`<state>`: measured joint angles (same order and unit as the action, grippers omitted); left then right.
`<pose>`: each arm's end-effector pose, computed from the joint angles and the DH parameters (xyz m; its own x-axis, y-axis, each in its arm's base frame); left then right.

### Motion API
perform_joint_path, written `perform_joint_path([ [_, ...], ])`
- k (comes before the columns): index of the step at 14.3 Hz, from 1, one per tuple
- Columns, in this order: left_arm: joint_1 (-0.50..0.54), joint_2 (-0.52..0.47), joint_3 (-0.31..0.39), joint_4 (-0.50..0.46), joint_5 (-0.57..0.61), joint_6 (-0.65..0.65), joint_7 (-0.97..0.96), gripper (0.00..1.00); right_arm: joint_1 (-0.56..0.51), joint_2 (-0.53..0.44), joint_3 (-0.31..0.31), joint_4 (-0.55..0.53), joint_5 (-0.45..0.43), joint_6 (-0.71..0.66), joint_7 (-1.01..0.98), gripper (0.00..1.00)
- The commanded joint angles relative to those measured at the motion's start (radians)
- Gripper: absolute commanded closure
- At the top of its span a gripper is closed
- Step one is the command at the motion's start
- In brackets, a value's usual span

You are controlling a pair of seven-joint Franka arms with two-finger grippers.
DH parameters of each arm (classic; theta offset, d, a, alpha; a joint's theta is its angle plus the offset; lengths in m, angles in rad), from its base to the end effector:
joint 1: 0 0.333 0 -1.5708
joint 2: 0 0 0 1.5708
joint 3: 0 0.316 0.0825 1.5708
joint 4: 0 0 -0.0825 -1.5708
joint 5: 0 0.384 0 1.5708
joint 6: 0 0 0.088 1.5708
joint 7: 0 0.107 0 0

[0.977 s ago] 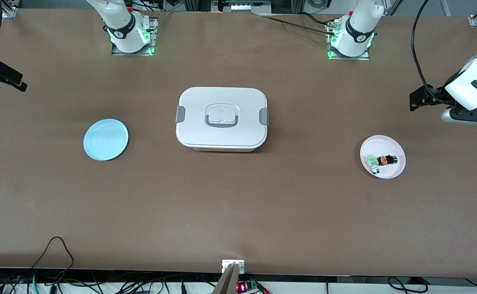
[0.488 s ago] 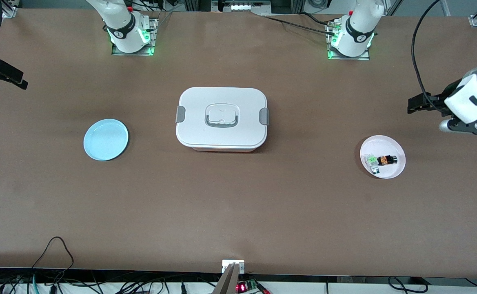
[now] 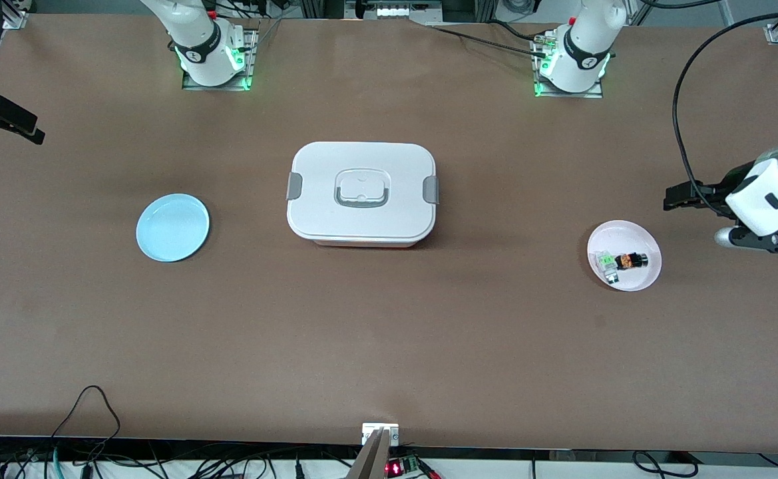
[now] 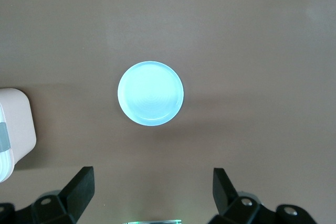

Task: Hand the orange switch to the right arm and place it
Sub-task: 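Move the left gripper down over the pink dish, then grasp the orange switch in the pink dish with the left gripper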

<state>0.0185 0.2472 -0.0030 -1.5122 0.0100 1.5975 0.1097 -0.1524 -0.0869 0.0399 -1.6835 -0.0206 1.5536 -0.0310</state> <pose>0.6195 0.0108 0.5085 0.9824 -0.0946 -0.1612 -0.0944 -0.9955 0.0086 0.5206 -0.0602 0.6168 0.9957 -0.0820 -0.0438 -0.0810 -0.9965 0.0227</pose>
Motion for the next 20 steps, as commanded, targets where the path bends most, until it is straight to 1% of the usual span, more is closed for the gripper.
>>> perform_joint_path([
  [1, 0.003, 0.053, -0.003, -0.078, 0.027, 0.154, 0.025, 0.00, 0.004, -0.001, 0.000, 0.013, 0.007, -0.013, -0.001, 0.00],
  [3, 0.008, 0.061, -0.003, -0.175, 0.027, 0.298, 0.024, 0.00, 0.008, 0.006, 0.000, 0.013, 0.007, -0.013, 0.000, 0.00],
  [5, 0.012, 0.061, -0.002, -0.294, 0.027, 0.450, 0.022, 0.00, 0.010, 0.010, 0.000, 0.011, 0.007, -0.013, 0.000, 0.00],
  [6, 0.014, 0.052, 0.003, -0.340, 0.028, 0.494, 0.022, 0.00, 0.011, 0.018, 0.002, 0.011, 0.007, -0.013, 0.000, 0.00],
  [8, 0.018, 0.070, 0.015, -0.376, 0.030, 0.560, 0.015, 0.00, 0.011, 0.026, 0.006, 0.011, 0.007, -0.013, 0.002, 0.00],
  [11, 0.050, 0.115, 0.021, -0.440, 0.065, 0.685, 0.014, 0.00, 0.011, 0.041, 0.006, 0.008, 0.005, -0.015, -0.006, 0.00],
  [14, 0.066, 0.118, 0.023, -0.490, 0.065, 0.711, -0.001, 0.00, 0.011, 0.046, 0.006, 0.005, 0.005, -0.023, -0.015, 0.00],
  [19, 0.092, 0.207, 0.023, -0.485, 0.065, 0.728, -0.025, 0.00, 0.010, 0.053, 0.006, 0.001, 0.010, -0.052, 0.002, 0.00],
  [20, 0.092, 0.213, 0.023, -0.488, 0.065, 0.740, -0.033, 0.05, 0.010, 0.053, 0.006, 0.001, 0.010, -0.052, 0.002, 0.00],
])
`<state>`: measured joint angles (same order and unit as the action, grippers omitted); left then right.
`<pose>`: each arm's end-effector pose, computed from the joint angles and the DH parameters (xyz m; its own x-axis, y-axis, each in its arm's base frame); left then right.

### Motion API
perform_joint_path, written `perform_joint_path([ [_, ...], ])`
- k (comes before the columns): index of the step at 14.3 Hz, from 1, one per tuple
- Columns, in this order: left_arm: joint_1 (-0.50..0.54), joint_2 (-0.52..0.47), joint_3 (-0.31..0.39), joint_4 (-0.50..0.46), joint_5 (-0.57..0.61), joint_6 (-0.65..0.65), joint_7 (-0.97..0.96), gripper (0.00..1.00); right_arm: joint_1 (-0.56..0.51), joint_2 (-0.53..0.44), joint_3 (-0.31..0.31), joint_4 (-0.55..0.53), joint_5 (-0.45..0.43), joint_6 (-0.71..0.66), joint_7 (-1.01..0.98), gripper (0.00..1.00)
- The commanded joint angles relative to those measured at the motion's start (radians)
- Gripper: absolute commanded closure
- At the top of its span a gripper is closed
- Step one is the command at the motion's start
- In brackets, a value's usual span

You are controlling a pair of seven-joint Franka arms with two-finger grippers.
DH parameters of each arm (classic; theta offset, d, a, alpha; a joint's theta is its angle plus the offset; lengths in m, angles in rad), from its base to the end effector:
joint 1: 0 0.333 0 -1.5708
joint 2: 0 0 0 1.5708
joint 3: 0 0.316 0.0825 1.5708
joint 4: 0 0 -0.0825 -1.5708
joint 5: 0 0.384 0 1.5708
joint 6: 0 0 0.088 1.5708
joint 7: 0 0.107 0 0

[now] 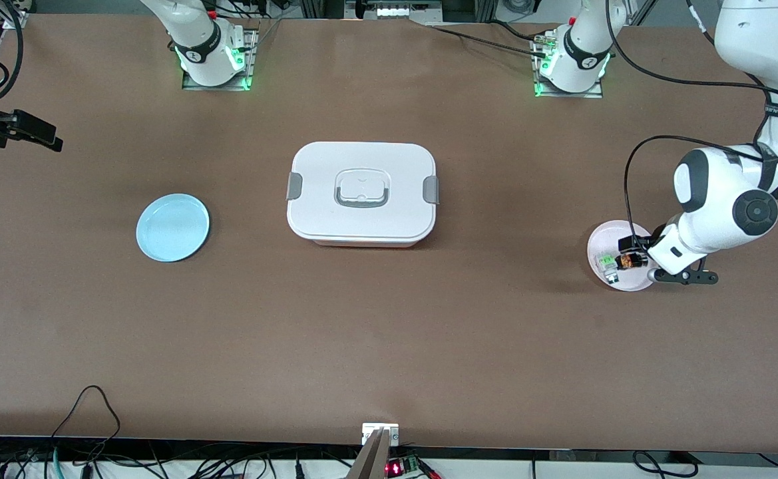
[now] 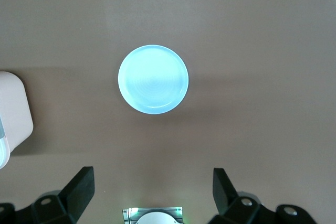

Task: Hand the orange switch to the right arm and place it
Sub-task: 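Grasp the orange switch in the pink dish with the left gripper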

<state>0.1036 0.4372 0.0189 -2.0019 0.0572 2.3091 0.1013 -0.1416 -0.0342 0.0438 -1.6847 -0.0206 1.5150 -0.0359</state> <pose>0.5885 0.0734 0.2271 0.9907 -0.0190 -0.1345 -0.0234 -0.9992 -0.0315 0.5310 -0.0540 0.5854 0.9888 -0.0623 -0.1358 -0.0606 -0.9980 0.0172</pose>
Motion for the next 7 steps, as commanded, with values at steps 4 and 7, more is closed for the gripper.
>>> perform_joint_path([
  [4, 0.019, 0.044, 0.001, 0.006, 0.018, 0.033, -0.029, 0.13, 0.000, 0.013, 0.002, 0.005, 0.010, -0.030, 0.005, 0.00],
  [7, 0.021, 0.069, 0.000, 0.025, 0.016, 0.047, -0.034, 0.13, 0.001, 0.016, 0.004, 0.007, 0.013, -0.026, 0.007, 0.00],
])
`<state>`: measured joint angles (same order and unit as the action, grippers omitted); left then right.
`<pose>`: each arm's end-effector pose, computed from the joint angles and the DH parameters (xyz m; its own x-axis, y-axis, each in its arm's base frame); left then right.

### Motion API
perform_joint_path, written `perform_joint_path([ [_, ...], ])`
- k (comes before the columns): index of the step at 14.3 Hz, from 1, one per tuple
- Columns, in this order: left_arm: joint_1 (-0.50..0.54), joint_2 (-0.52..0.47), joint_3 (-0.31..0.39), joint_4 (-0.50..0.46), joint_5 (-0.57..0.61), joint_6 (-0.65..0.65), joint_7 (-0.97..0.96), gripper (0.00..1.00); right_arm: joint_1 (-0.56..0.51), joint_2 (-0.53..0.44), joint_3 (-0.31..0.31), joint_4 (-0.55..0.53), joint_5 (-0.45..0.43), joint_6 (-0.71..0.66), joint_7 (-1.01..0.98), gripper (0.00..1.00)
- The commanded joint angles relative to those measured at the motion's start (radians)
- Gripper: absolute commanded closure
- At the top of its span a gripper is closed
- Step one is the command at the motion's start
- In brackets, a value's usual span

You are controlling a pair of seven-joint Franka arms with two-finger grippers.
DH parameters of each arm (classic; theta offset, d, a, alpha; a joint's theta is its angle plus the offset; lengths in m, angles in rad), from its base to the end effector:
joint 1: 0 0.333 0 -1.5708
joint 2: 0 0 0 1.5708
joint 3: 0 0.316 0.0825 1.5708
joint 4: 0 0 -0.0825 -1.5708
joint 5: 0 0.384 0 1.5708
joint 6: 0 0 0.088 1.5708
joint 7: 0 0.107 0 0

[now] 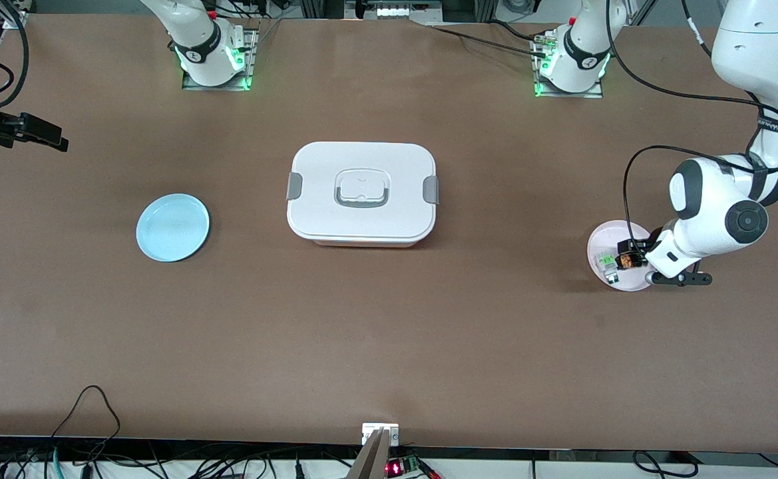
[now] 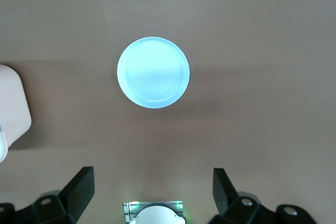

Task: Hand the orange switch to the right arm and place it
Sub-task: 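Grasp the orange switch in the pink dish with the left gripper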

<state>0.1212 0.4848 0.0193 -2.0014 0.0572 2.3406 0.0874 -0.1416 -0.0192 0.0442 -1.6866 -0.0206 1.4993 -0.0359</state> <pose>0.5853 0.0836 0.2014 0.9887 0.0109 -0.1493 0.0064 -0.9995 -0.0309 0.5327 -0.0542 0.5754 0.9839 -0.0617 -0.1680 -0.0600 -0.9981 0.0153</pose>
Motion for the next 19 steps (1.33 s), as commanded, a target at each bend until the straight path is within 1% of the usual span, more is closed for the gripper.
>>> perform_joint_path([
  [1, 0.000, 0.028, -0.001, 0.029, 0.009, 0.023, -0.037, 0.13, 0.000, 0.001, 0.003, 0.010, 0.013, -0.010, 0.007, 0.00],
  [4, -0.014, 0.034, -0.007, 0.035, 0.009, 0.040, -0.075, 0.13, -0.001, 0.002, 0.003, 0.012, 0.014, -0.010, 0.007, 0.00],
  [12, -0.009, 0.055, -0.007, 0.039, 0.004, 0.068, -0.077, 0.13, -0.003, 0.010, 0.002, 0.013, 0.036, -0.010, 0.007, 0.00],
  [15, -0.006, 0.081, -0.009, 0.056, 0.003, 0.069, -0.077, 0.14, -0.003, 0.010, 0.002, 0.013, 0.034, -0.010, 0.007, 0.00],
  [16, -0.008, 0.083, -0.009, 0.056, 0.003, 0.069, -0.077, 0.18, -0.003, 0.010, 0.002, 0.013, 0.036, -0.010, 0.007, 0.00],
  [18, -0.003, 0.083, -0.009, 0.058, 0.003, 0.069, -0.075, 0.22, -0.001, 0.010, 0.002, 0.013, 0.034, -0.011, 0.007, 0.00],
  [19, -0.005, 0.084, -0.009, 0.056, 0.003, 0.069, -0.075, 0.31, -0.001, 0.010, 0.003, 0.015, 0.036, -0.011, 0.007, 0.00],
])
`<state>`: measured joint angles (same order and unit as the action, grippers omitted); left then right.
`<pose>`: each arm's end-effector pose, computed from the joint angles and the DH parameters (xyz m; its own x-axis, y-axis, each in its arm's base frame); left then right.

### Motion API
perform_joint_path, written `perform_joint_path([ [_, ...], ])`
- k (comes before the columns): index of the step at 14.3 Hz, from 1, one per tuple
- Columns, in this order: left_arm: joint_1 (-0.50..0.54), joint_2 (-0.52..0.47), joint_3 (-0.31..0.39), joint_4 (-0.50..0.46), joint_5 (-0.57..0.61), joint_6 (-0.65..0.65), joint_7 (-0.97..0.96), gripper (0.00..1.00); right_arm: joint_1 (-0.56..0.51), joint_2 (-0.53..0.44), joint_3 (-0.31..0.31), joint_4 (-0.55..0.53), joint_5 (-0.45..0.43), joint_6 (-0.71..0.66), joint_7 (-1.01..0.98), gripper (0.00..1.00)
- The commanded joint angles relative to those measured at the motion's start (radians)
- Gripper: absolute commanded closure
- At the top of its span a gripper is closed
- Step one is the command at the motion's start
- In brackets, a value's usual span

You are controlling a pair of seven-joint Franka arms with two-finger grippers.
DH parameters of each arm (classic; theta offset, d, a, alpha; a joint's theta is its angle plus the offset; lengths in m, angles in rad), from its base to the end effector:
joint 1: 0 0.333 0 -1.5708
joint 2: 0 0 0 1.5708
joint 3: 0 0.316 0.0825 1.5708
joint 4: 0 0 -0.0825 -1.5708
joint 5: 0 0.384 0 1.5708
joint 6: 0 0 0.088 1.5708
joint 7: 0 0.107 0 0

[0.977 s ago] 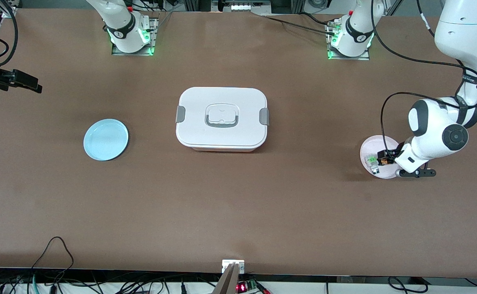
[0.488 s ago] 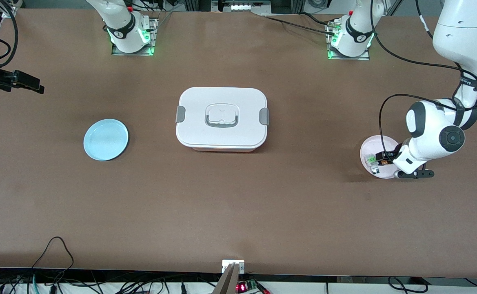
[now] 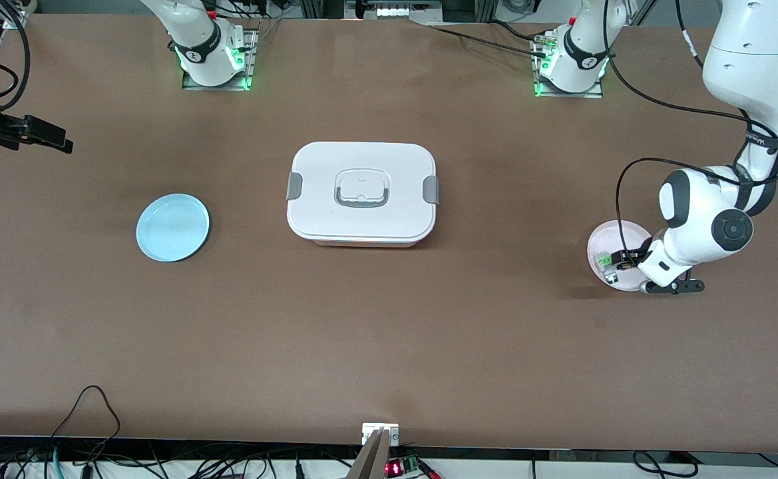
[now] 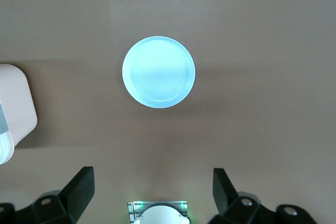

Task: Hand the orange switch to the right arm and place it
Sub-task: 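Grasp the orange switch in the pink dish with the left gripper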

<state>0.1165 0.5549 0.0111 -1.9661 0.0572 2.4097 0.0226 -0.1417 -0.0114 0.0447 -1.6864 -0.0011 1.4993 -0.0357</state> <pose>0.5977 0.0769 0.1776 0.9918 0.0606 -0.1129 0.0568 -0.9977 -0.0365 0.5348 -0.0520 0.5713 0.9828 -0.0599 -0.1748 -0.0617 -0.9981 -0.0046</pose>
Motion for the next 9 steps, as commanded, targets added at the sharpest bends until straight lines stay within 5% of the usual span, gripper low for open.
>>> perform_joint_path([
  [1, 0.002, 0.014, 0.000, 0.023, 0.003, 0.000, -0.009, 0.42, -0.001, 0.002, 0.003, 0.014, 0.016, -0.011, 0.003, 0.00],
  [4, 0.003, 0.002, 0.000, 0.024, 0.004, -0.015, 0.008, 0.72, -0.001, 0.004, 0.003, 0.014, 0.027, -0.016, -0.004, 0.00],
  [6, 0.003, -0.039, -0.007, 0.032, 0.004, -0.081, 0.039, 0.72, -0.001, 0.004, 0.003, 0.014, 0.055, -0.025, -0.006, 0.00],
  [9, 0.005, -0.059, -0.020, 0.168, 0.004, -0.324, 0.065, 0.75, -0.001, 0.008, 0.003, 0.013, 0.101, -0.031, -0.006, 0.00],
])
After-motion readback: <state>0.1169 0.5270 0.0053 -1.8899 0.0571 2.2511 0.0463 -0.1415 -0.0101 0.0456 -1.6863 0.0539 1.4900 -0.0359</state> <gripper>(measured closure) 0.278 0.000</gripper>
